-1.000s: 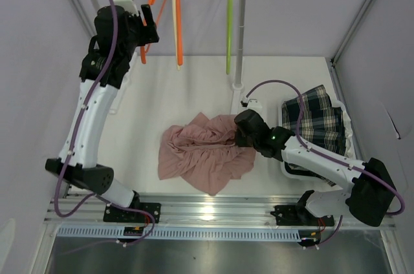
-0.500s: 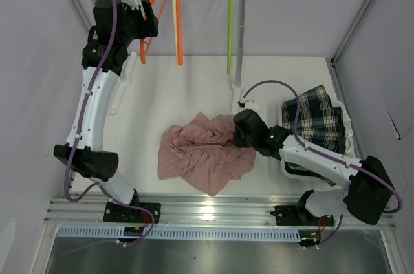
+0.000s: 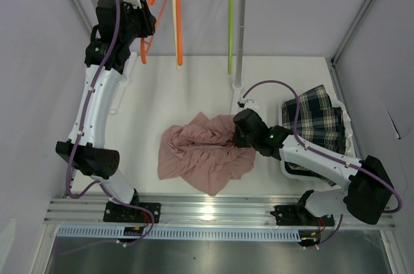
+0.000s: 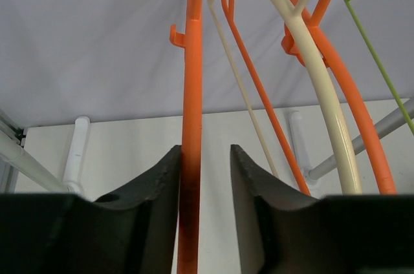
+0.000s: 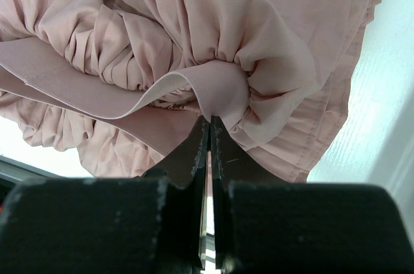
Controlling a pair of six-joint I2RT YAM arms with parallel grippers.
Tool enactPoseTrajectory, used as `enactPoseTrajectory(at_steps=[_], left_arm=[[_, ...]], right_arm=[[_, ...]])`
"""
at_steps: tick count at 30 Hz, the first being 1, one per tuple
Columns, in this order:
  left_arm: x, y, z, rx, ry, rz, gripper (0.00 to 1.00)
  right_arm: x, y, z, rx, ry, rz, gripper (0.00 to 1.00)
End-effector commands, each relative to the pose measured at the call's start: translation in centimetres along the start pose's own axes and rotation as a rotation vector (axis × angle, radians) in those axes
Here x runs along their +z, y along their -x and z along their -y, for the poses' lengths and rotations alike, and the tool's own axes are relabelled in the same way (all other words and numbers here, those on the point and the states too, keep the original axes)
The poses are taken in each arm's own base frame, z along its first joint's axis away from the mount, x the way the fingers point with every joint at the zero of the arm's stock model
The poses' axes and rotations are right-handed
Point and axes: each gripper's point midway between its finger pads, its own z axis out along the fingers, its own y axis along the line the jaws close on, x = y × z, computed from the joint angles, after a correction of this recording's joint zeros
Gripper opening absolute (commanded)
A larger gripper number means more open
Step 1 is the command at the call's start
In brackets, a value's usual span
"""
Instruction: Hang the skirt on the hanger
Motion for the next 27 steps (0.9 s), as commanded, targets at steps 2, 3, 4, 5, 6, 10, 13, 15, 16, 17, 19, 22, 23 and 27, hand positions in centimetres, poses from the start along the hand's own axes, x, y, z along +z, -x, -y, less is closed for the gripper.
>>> enactPoseTrajectory(at_steps=[2, 3, 4, 5, 6, 10, 13, 15, 16, 17, 19, 22, 23, 27], left_arm=[[-0.5, 2.2, 0.2, 0.015, -0.015, 0.067, 0.33], [-0.4, 2.2, 0.2, 0.014, -0.015, 0.067, 0.27], [-0.3, 2.0, 0.2, 0.014, -0.018, 0.062, 0.24], [-0.3, 2.1, 0.2, 0.015, -0.018, 0.062, 0.21], [-0.3, 2.1, 0.3, 0.012, -0.021, 0.063, 0.15], [-0.6, 2.8, 0.5, 0.013, -0.028, 0.081, 0.07], [-1.0, 3.7, 0.5, 0.011, -0.024, 0.100, 0.02], [-1.3, 4.3, 0.4, 0.005, -0.016, 0.110, 0.00], [-1.3, 4.5, 0.3, 0.002, -0.011, 0.115, 0.00], [-1.5, 4.9, 0.4, 0.002, -0.011, 0.126, 0.00], [-2.0, 5.7, 0.5, -0.001, -0.014, 0.149, 0.00], [-2.7, 6.6, 0.6, -0.006, -0.019, 0.175, 0.00], [-3.0, 6.9, 0.7, -0.009, -0.020, 0.179, 0.00], [-3.7, 6.6, 0.8, -0.013, -0.025, 0.171, 0.00]], right_arm=[[-0.2, 1.7, -1.1, 0.004, 0.034, 0.042, 0.00], [-0.2, 1.7, -1.2, 0.004, 0.035, 0.043, 0.00], [-0.2, 1.8, -1.0, 0.007, 0.032, 0.044, 0.00], [-0.2, 1.7, -1.2, 0.005, 0.037, 0.043, 0.00], [-0.2, 1.8, -1.1, 0.006, 0.036, 0.044, 0.00], [-0.2, 1.7, -1.2, 0.004, 0.036, 0.042, 0.00], [-0.1, 1.7, -1.2, 0.003, 0.036, 0.042, 0.00], [-0.1, 1.7, -1.1, 0.002, 0.035, 0.041, 0.00], [-0.2, 1.8, -1.2, 0.003, 0.037, 0.043, 0.00], [-0.1, 1.7, -1.1, 0.001, 0.035, 0.041, 0.00], [-0.2, 1.7, -1.2, 0.000, 0.038, 0.040, 0.00], [-0.1, 1.7, -1.2, -0.001, 0.038, 0.040, 0.00], [-0.1, 1.7, -1.2, 0.000, 0.036, 0.039, 0.00], [0.1, 1.7, -1.4, 0.001, 0.043, 0.038, 0.00]])
